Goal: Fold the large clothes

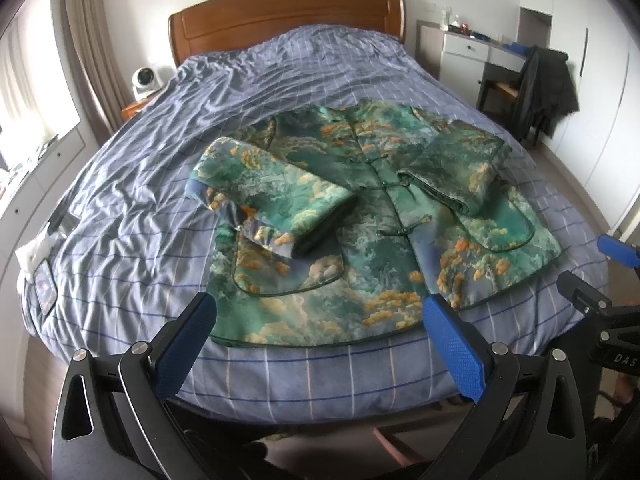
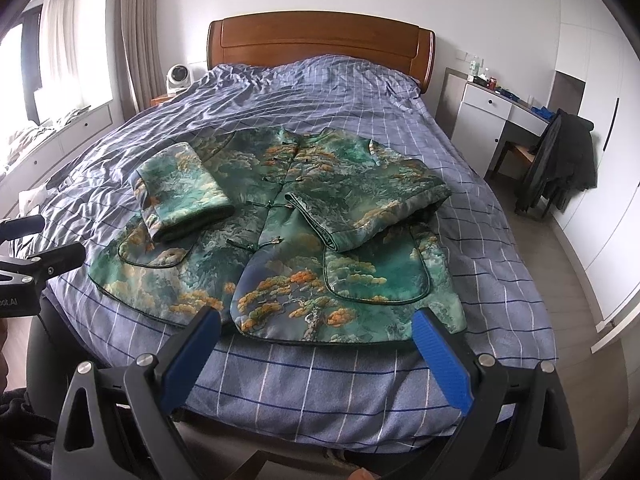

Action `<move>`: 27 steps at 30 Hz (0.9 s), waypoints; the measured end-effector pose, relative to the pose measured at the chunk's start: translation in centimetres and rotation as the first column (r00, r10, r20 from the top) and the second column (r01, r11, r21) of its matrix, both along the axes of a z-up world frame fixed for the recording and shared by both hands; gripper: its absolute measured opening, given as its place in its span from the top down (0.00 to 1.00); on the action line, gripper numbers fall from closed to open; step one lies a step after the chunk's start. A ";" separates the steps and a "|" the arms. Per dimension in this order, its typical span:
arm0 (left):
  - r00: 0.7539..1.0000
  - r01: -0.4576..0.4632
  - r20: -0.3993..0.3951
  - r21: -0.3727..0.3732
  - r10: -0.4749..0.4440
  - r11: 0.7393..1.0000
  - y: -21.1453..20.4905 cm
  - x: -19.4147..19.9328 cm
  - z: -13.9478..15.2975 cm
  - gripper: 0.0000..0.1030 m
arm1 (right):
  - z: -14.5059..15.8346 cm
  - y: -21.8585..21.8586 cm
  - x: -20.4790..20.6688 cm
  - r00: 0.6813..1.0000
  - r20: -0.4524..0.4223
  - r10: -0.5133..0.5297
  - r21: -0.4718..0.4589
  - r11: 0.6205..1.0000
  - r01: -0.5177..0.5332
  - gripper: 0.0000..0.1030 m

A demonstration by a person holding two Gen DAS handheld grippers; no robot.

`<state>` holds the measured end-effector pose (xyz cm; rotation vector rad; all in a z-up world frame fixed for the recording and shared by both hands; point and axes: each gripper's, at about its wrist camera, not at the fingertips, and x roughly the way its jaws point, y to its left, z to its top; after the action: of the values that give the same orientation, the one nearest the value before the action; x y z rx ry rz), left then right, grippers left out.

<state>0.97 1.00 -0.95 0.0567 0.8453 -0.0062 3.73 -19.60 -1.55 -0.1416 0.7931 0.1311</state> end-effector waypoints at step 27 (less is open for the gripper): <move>1.000 0.011 -0.022 -0.001 -0.011 1.000 -0.6 0.5 -0.4 0.00 | -0.4 0.6 0.1 1.000 -0.013 0.022 -0.006 1.000 -0.022 0.05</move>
<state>1.47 0.40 -1.35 0.0605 0.8671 -0.0180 3.79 -19.04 -1.92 -0.1553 0.8046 0.1506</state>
